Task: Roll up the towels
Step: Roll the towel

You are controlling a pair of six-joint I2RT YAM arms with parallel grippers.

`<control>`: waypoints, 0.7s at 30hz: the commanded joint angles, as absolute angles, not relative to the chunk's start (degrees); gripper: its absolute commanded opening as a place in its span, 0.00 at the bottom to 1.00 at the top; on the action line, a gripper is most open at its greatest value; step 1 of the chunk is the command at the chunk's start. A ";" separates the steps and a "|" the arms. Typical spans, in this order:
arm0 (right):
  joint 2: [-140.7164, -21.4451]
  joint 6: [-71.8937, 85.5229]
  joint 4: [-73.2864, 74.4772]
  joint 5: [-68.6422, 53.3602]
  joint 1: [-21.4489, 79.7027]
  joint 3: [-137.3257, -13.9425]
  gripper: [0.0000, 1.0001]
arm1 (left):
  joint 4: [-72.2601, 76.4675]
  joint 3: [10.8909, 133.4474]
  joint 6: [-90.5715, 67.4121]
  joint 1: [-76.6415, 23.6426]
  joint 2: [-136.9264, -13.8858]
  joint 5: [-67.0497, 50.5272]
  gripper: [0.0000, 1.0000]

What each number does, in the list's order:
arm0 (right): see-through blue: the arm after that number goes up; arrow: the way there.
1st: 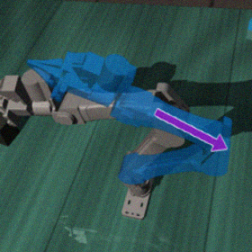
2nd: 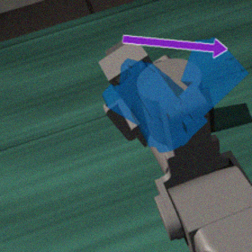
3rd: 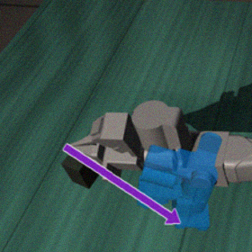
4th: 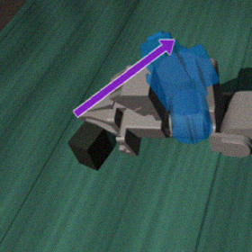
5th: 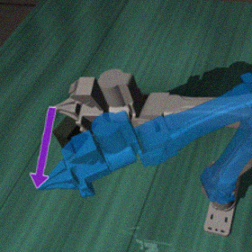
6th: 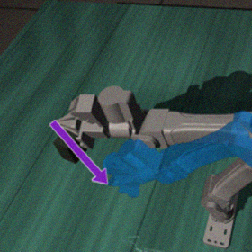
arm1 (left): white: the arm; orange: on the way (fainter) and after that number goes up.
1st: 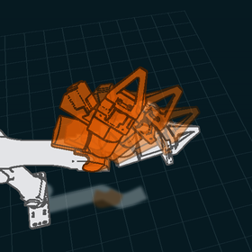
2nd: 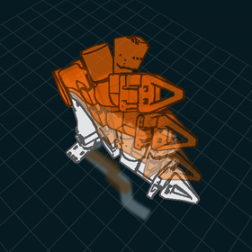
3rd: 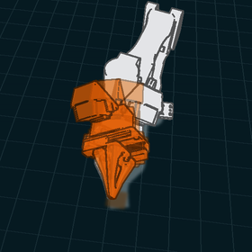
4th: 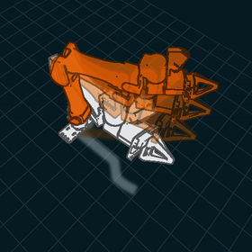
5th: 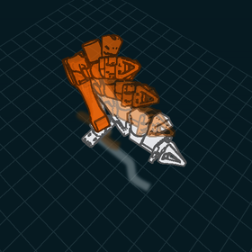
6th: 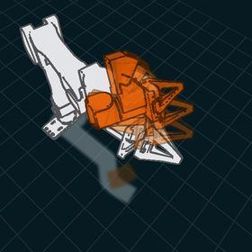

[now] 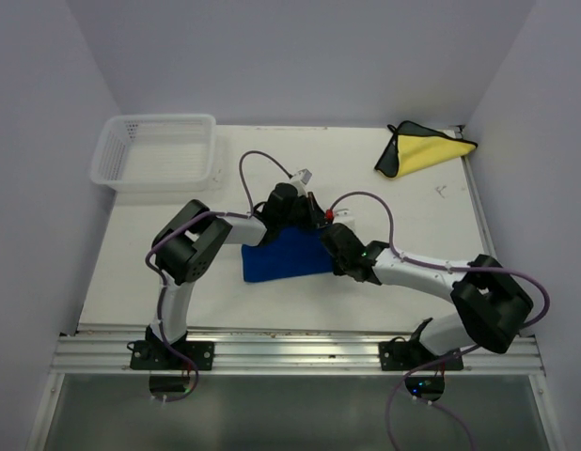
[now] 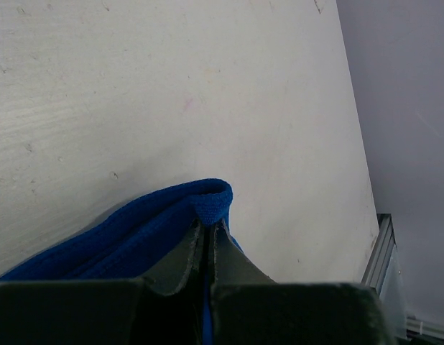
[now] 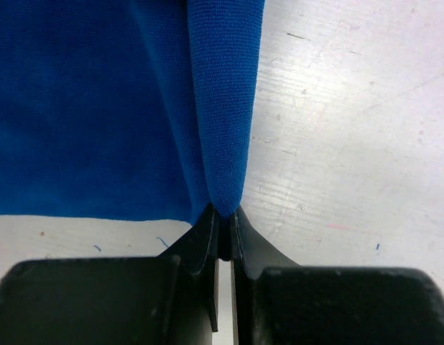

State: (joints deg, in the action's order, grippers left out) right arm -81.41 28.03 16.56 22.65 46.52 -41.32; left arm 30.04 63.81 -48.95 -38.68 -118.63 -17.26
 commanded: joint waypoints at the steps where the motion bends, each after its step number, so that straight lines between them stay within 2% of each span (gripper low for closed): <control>1: -83.32 26.98 22.23 31.02 49.04 -44.38 0.00 | 34.54 64.07 -49.13 -37.27 -117.42 -16.61 0.00; 9: -88.50 26.54 24.96 36.73 52.81 -47.72 0.00 | 34.72 61.61 -48.87 -35.95 -116.19 -16.79 0.00; 10: -88.94 26.72 25.31 37.43 53.17 -48.33 0.00 | 34.63 61.44 -48.95 -35.77 -115.67 -16.70 0.08; 12: -90.08 28.03 27.50 38.84 54.05 -49.65 0.00 | 33.93 61.08 -48.43 -35.60 -114.96 -16.26 0.15; 13: -91.22 28.65 28.38 39.89 54.31 -51.14 0.00 | 32.62 61.00 -48.08 -35.51 -113.83 -15.91 0.23; 14: -91.84 29.61 29.69 40.25 54.58 -51.76 0.00 | 31.82 60.74 -47.47 -35.51 -113.12 -15.30 0.27; 18: -94.21 31.37 30.85 41.22 56.16 -53.52 0.00 | 29.36 59.94 -46.58 -34.89 -109.43 -13.54 0.36; 21: -96.50 32.87 32.25 42.10 57.04 -54.93 0.00 | 28.04 60.29 -46.14 -34.10 -107.58 -13.62 0.36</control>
